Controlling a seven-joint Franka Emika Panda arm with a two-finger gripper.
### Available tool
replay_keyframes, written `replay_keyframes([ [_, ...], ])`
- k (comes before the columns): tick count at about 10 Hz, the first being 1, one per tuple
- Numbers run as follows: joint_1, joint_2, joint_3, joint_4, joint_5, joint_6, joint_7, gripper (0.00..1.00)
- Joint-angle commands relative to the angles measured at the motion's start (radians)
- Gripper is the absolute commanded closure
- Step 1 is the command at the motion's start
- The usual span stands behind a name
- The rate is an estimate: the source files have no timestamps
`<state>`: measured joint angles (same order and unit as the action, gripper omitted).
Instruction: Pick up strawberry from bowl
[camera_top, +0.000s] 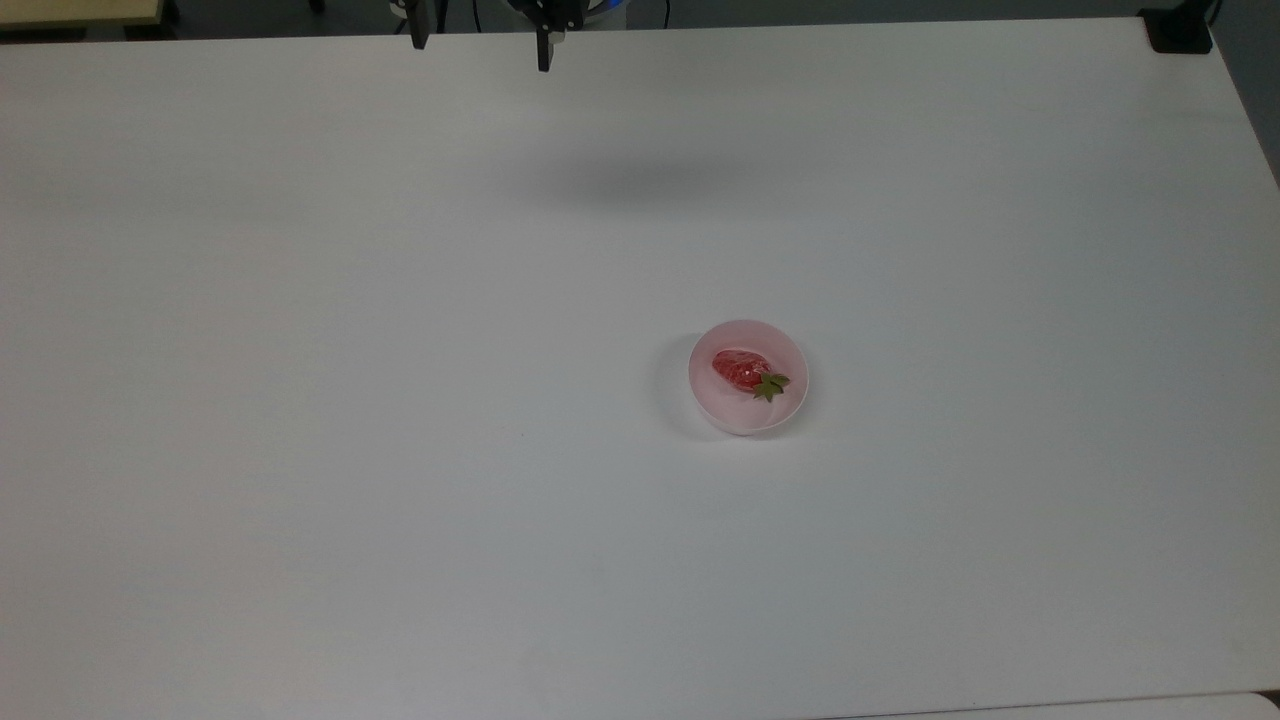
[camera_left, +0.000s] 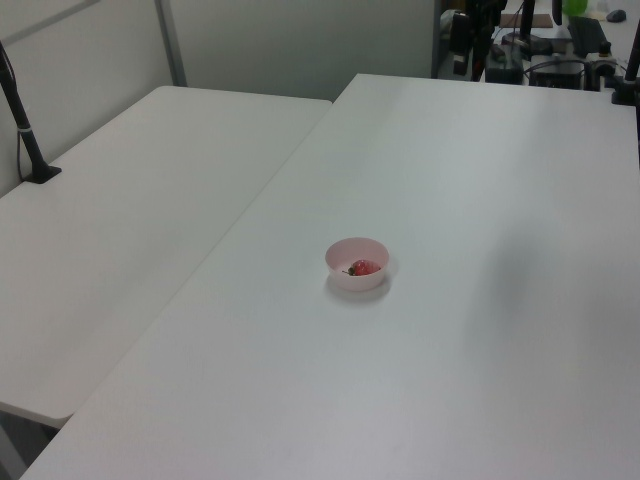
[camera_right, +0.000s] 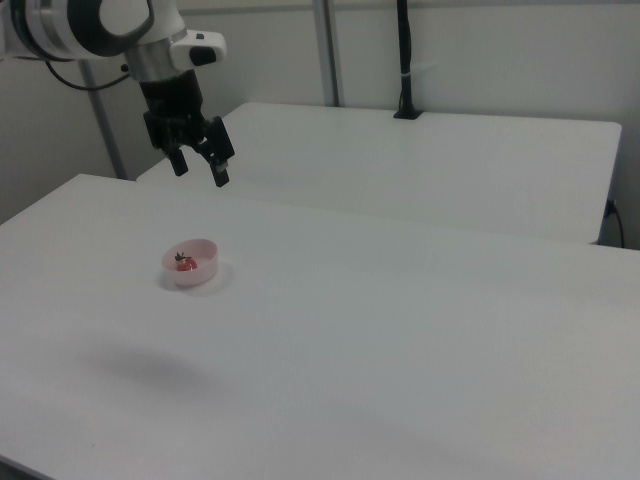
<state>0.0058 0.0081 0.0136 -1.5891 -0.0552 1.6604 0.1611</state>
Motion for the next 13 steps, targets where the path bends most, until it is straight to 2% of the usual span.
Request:
replay_keyframes([
  [1,0.016,0.035,0.006,-0.029,0.018,0.027,-0.215,0.0],
  [3,0.09,0.123,0.012,-0.025,0.021,0.076,-0.197,0.0],
  [6,0.203,0.274,0.016,-0.017,0.027,0.263,0.181,0.0],
  [8,0.301,0.366,0.016,-0.003,0.002,0.436,0.555,0.06],
  [10,0.312,0.414,0.016,0.003,-0.015,0.527,0.94,0.16],
  [11,0.304,0.426,0.014,0.003,-0.008,0.566,1.124,0.16],
  [12,0.301,0.443,0.006,0.003,-0.009,0.584,1.281,0.16],
  [13,0.286,0.452,0.006,0.003,-0.006,0.596,1.378,0.18],
])
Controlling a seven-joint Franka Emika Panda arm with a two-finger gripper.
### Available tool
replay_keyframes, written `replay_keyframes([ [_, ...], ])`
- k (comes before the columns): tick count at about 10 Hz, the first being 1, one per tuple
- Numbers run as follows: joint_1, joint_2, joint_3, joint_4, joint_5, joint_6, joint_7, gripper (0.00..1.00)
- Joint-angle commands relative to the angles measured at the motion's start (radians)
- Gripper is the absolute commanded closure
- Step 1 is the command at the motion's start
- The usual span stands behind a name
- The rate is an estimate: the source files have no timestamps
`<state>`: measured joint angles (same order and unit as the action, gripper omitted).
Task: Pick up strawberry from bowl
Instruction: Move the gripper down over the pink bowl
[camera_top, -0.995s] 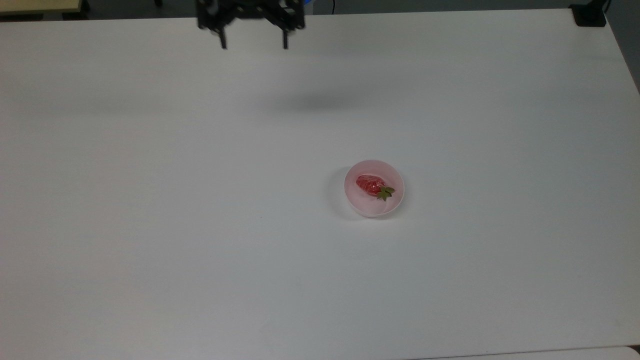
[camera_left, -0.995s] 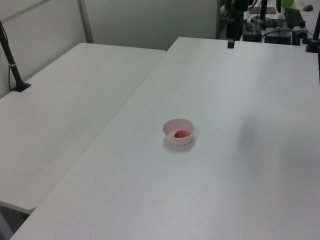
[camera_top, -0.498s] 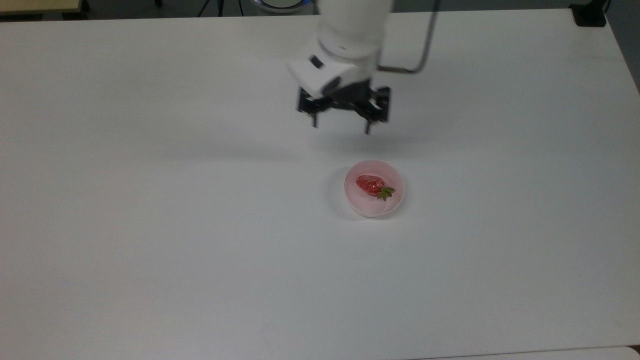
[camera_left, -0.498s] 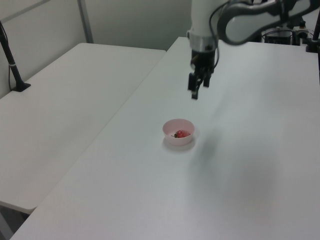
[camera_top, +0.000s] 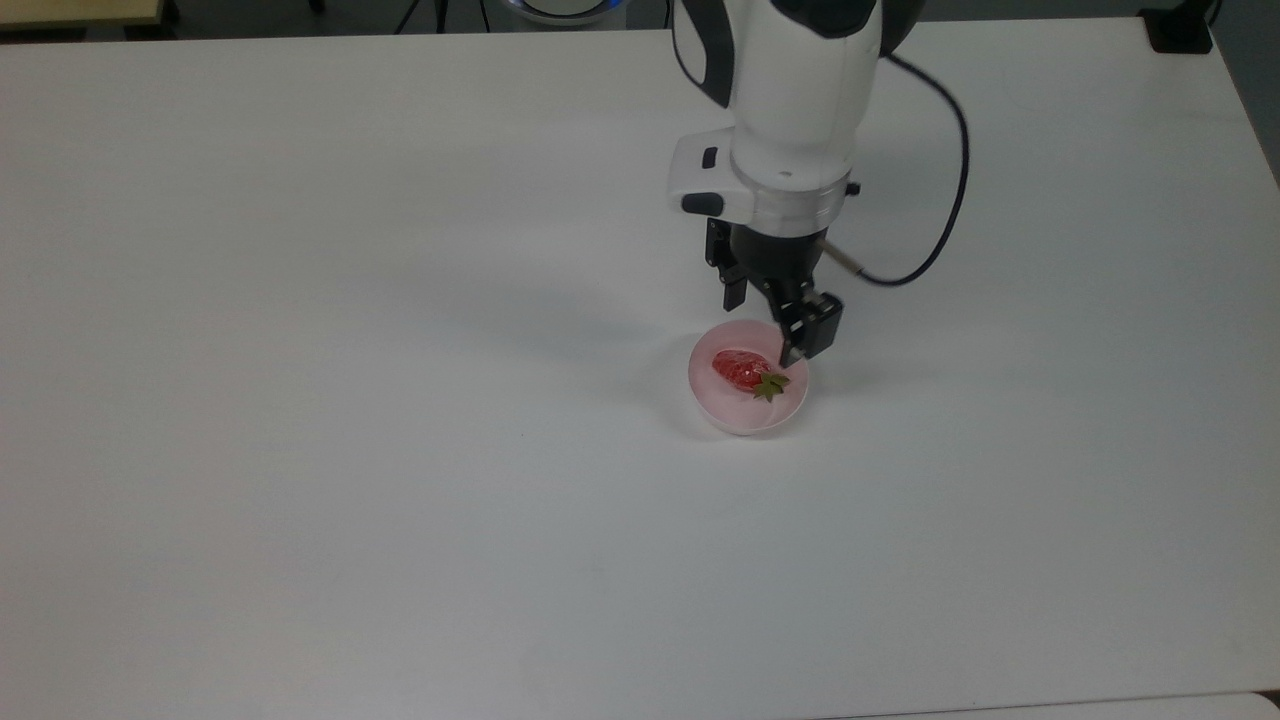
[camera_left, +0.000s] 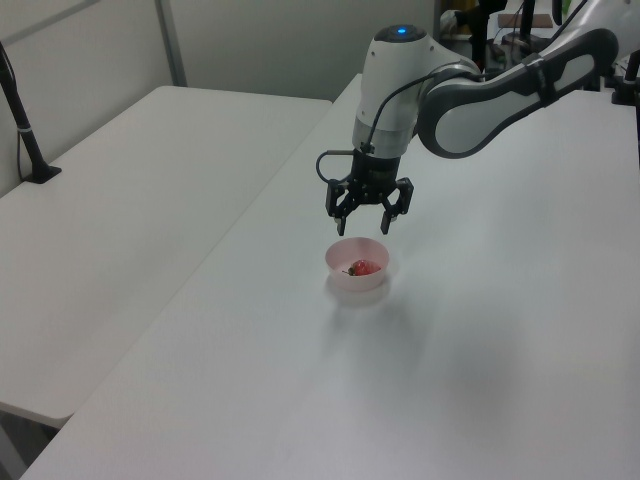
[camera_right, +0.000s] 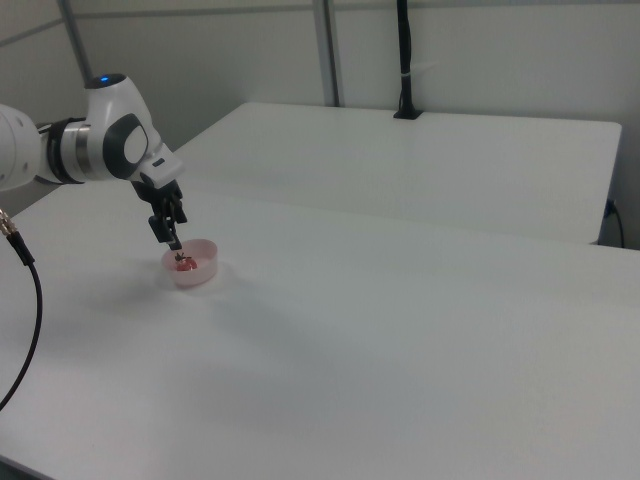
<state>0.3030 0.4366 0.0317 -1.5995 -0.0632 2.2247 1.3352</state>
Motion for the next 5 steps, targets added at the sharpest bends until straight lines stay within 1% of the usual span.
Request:
replay_keyframes([
  [1,-0.013,0.046,-0.012,0.012,0.003,0.039,0.244,0.18],
  [2,-0.016,0.059,-0.012,0.007,0.003,0.043,0.258,0.19],
  [4,-0.027,0.08,-0.007,0.007,0.006,0.046,0.26,0.28],
  [5,-0.028,0.082,-0.004,0.007,0.006,0.046,0.26,0.29],
])
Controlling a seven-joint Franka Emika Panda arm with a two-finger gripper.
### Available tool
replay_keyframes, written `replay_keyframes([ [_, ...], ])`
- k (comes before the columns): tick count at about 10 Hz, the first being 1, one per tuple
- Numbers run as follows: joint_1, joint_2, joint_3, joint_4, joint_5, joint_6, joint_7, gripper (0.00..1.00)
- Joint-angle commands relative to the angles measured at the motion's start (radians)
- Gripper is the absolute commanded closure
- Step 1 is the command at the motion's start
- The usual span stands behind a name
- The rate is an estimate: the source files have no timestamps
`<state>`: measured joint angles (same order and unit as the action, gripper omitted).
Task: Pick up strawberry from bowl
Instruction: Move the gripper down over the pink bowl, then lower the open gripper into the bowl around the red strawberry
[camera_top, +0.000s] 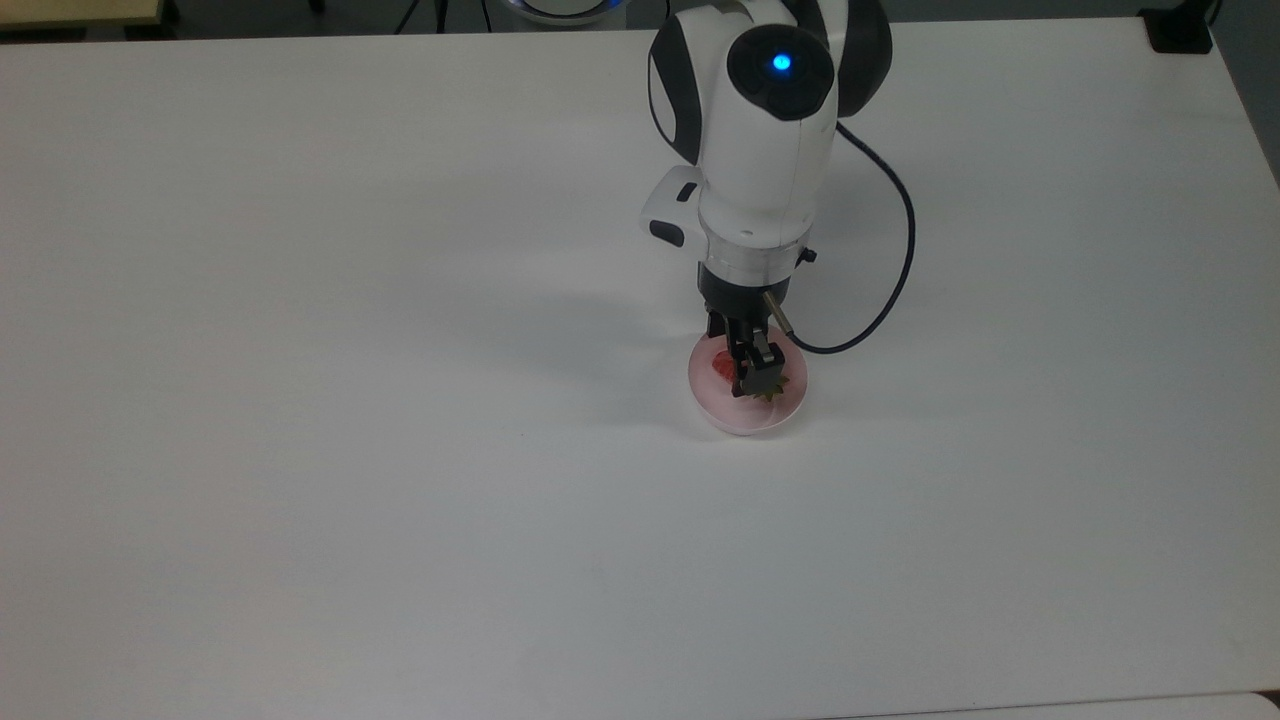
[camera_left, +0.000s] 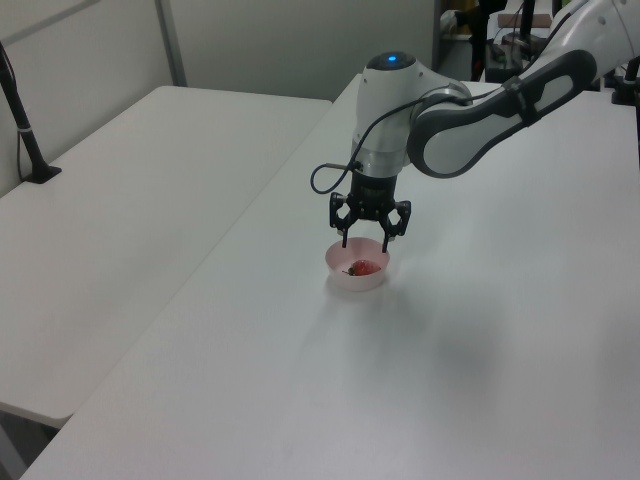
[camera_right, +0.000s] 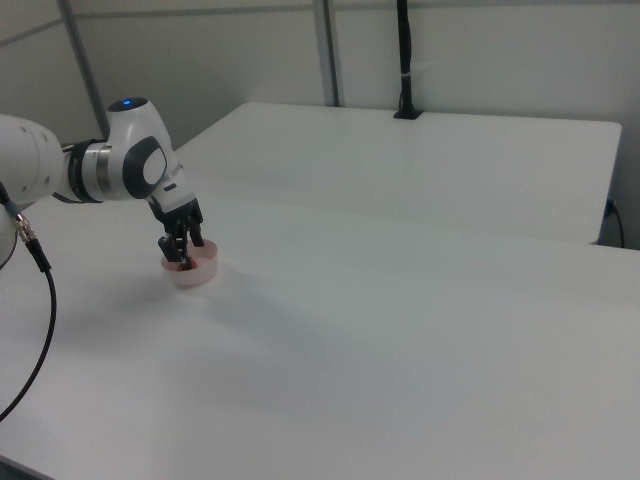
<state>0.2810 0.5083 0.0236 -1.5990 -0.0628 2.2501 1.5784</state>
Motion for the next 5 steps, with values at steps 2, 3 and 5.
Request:
replay_keyframes([
  [2,-0.006,0.027,0.007,0.005,0.005,0.041,0.021,0.3],
  [3,-0.006,0.035,0.028,0.004,-0.008,0.048,0.018,0.32],
  [5,-0.003,0.042,0.036,0.002,-0.012,0.048,0.014,0.35],
])
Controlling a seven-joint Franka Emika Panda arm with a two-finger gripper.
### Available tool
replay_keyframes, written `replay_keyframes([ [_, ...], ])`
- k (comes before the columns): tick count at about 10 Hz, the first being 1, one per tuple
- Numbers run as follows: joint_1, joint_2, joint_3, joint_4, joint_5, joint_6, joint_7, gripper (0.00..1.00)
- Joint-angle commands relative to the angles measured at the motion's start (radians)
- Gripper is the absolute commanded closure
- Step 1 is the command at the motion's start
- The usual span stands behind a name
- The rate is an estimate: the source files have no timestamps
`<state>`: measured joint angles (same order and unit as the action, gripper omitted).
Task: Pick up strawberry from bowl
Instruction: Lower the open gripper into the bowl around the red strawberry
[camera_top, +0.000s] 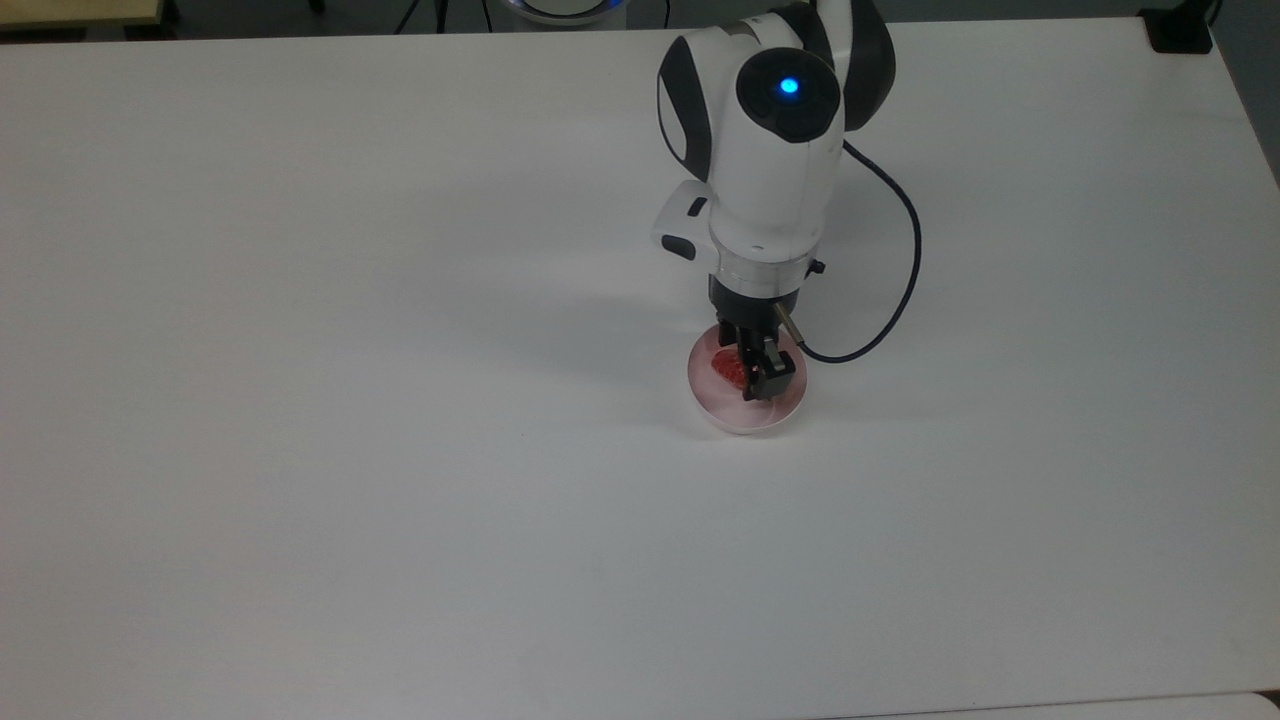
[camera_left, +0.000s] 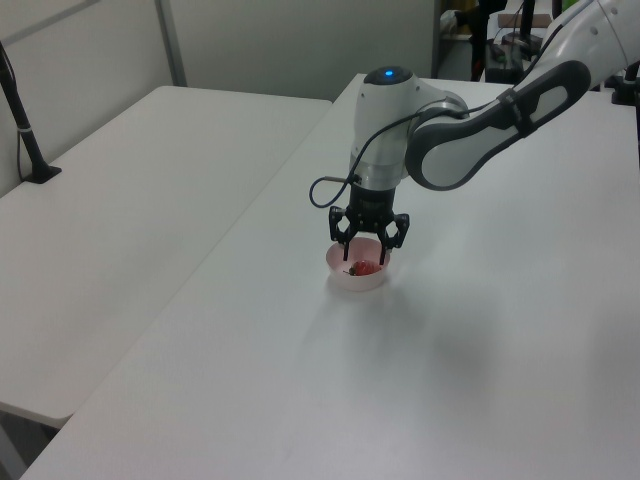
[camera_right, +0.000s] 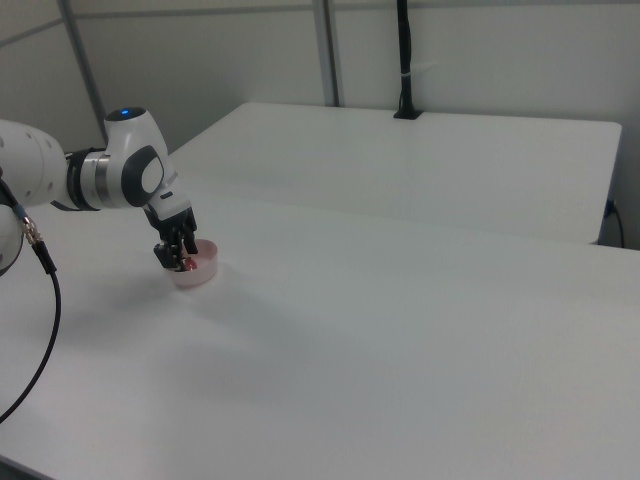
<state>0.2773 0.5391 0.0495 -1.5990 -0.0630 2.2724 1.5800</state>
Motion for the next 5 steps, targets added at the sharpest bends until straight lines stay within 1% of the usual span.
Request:
replay_keyframes([
  [1,-0.001,0.013,0.012,0.002,-0.027,0.025,0.009,0.43],
  [3,-0.004,0.013,0.012,0.004,-0.032,0.025,0.008,0.7],
  [4,-0.012,0.012,0.012,0.004,-0.031,0.025,0.005,0.78],
  [5,-0.015,0.009,0.012,0.005,-0.032,0.025,0.0,0.8],
])
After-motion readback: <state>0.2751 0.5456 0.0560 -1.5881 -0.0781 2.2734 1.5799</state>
